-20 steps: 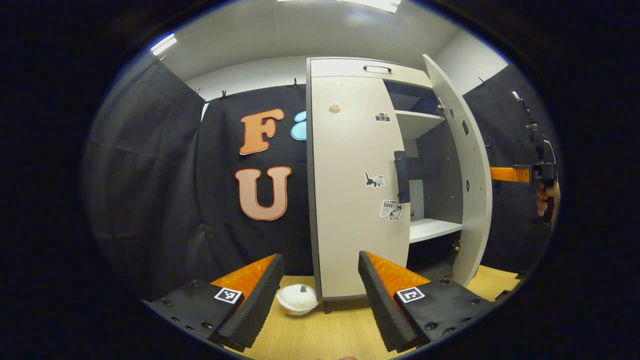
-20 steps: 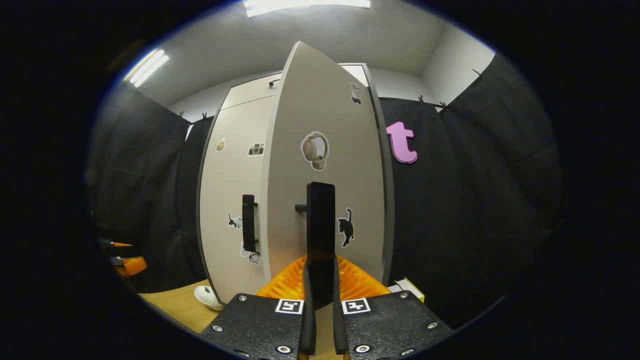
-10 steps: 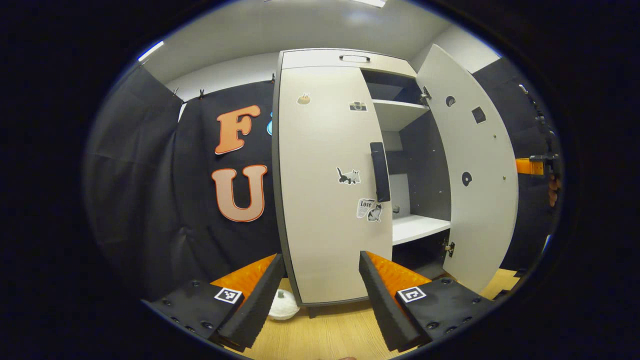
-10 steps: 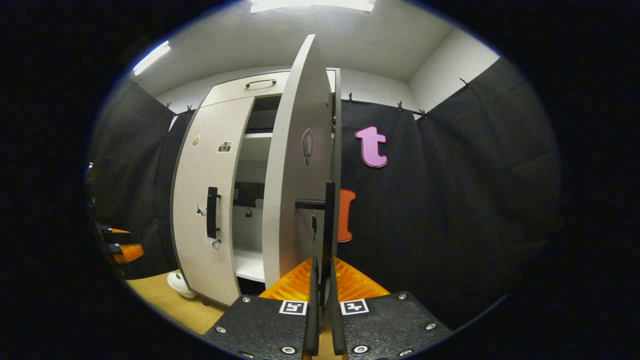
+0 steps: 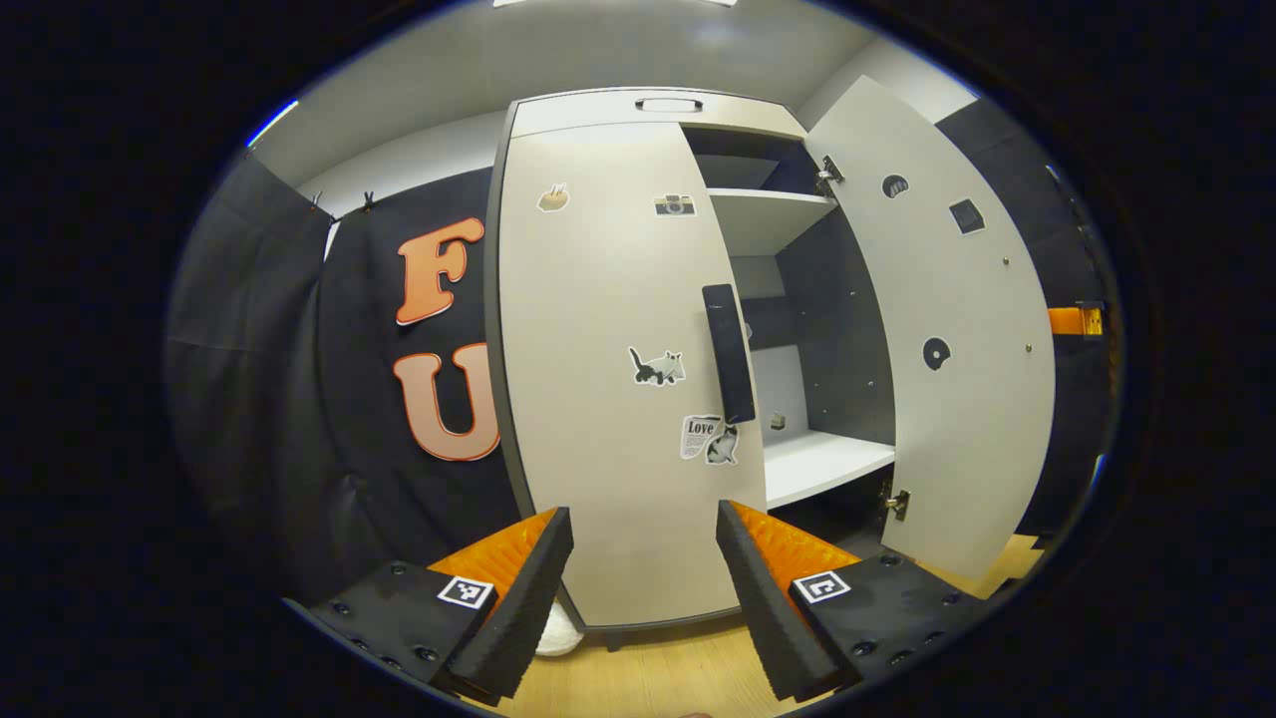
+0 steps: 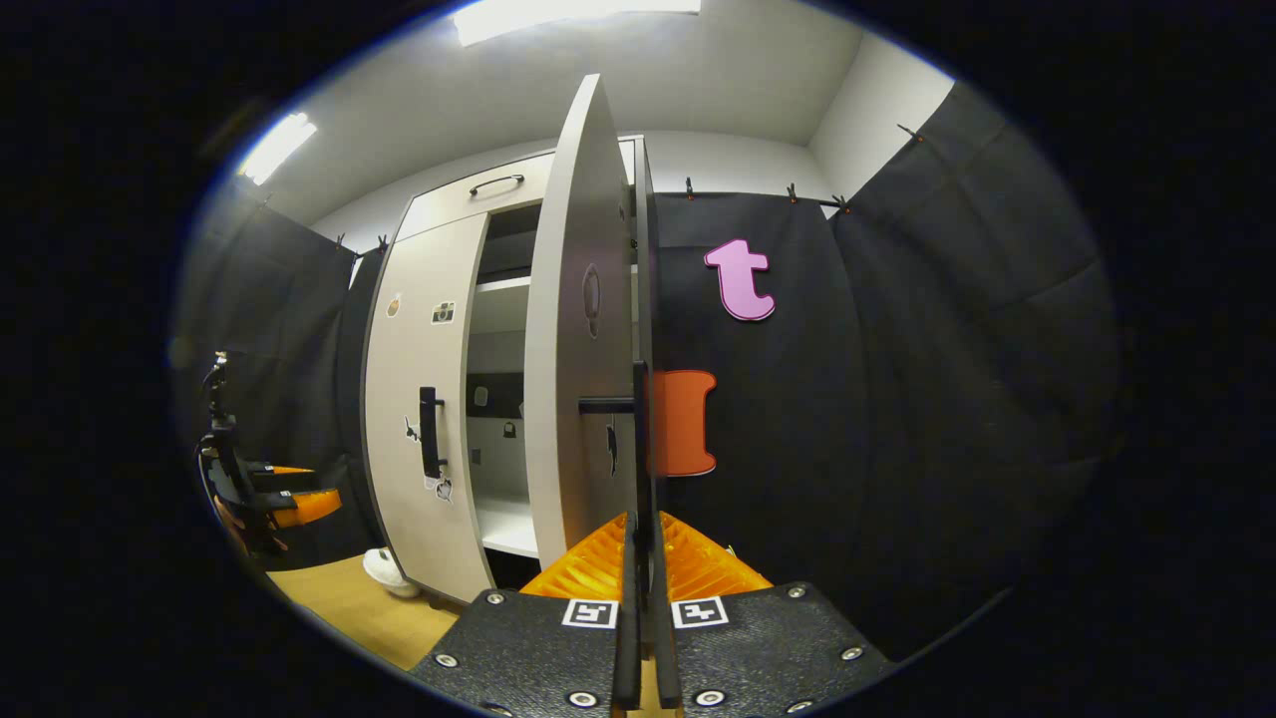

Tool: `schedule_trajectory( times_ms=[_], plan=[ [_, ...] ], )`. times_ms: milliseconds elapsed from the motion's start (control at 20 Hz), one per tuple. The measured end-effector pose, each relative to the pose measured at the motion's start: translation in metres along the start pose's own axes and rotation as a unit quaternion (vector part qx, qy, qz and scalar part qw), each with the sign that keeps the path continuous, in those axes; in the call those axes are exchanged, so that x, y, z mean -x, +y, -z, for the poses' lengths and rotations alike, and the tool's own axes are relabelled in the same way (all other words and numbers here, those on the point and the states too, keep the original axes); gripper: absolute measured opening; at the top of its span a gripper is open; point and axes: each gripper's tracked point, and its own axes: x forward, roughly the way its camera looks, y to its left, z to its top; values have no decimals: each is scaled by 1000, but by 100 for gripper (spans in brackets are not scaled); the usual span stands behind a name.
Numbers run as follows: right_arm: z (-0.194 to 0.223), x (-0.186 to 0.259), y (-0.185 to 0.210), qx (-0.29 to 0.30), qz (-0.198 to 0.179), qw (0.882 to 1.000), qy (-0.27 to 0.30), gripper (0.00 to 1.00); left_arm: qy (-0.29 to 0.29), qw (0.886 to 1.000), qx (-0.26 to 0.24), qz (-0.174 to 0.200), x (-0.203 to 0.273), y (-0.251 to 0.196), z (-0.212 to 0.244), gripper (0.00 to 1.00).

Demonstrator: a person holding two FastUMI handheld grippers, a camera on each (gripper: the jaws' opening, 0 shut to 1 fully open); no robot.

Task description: Open the right door of the double-door shoe cabinet with the right hand, and open the left door with the left hand.

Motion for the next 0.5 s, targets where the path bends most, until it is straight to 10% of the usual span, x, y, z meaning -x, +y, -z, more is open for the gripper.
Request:
schedule_trajectory(
  times_ms=[500],
  plan=[
    [-3,6,-21,24,41,999,-3,28,-17,1000,11,7,-42,-15,-42,93]
  ],
)
